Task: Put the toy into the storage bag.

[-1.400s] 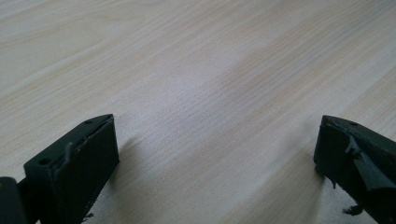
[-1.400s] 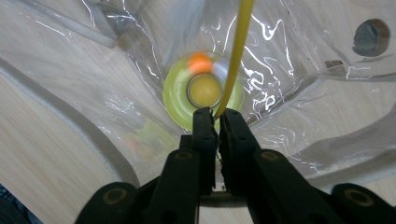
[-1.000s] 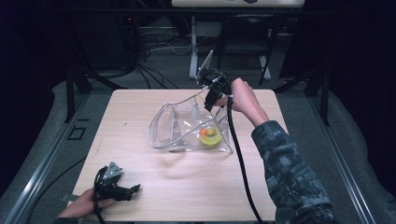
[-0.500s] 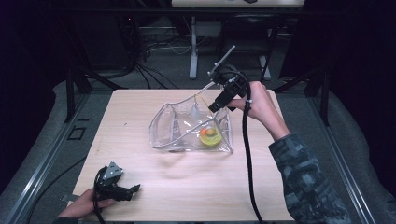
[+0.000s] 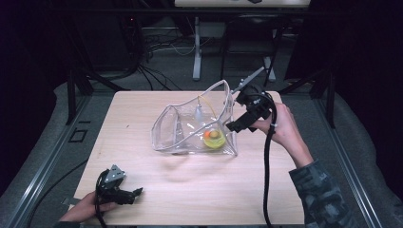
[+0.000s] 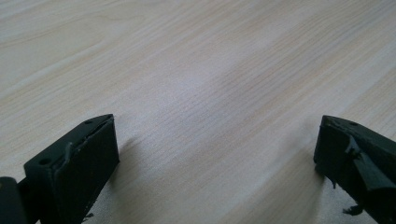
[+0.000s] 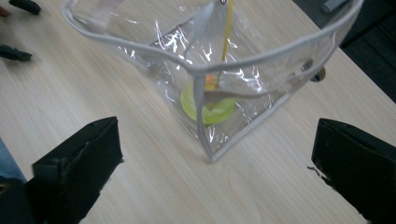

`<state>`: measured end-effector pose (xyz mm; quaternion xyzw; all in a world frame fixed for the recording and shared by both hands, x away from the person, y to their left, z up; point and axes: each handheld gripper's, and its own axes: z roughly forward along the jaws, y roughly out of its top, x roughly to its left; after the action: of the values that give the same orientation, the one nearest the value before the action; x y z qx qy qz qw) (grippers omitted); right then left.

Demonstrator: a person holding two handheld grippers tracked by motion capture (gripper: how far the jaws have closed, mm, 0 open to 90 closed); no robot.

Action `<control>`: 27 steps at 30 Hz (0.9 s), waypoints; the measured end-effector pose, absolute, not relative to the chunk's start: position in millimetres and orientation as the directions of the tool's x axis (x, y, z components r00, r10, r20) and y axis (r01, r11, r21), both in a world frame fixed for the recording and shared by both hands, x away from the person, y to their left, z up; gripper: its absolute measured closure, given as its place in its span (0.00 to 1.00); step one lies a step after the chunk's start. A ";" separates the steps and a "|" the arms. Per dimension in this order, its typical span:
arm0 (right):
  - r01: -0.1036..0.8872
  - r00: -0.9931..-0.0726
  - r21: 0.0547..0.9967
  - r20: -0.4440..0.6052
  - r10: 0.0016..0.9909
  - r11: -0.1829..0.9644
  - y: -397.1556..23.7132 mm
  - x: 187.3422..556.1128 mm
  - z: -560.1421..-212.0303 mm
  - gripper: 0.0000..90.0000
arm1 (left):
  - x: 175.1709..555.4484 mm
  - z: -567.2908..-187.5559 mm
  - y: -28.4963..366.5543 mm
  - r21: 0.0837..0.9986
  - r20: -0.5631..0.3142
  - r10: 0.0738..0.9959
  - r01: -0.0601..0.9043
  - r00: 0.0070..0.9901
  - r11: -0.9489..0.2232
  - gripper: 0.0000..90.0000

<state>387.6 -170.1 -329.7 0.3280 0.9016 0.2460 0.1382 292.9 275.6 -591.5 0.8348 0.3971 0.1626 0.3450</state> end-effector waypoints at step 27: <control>0.717 -0.598 0.471 0.039 0.800 0.513 -253.7 338.9 -500.7 0.00 | 293.0 -591.9 275.4 0.710 0.000 0.777 0.548 0.629 -0.443 0.00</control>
<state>338.9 -253.7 -500.7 0.4387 0.8650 0.2256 0.0919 293.0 275.4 -591.9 0.8332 0.3976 0.1655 0.3469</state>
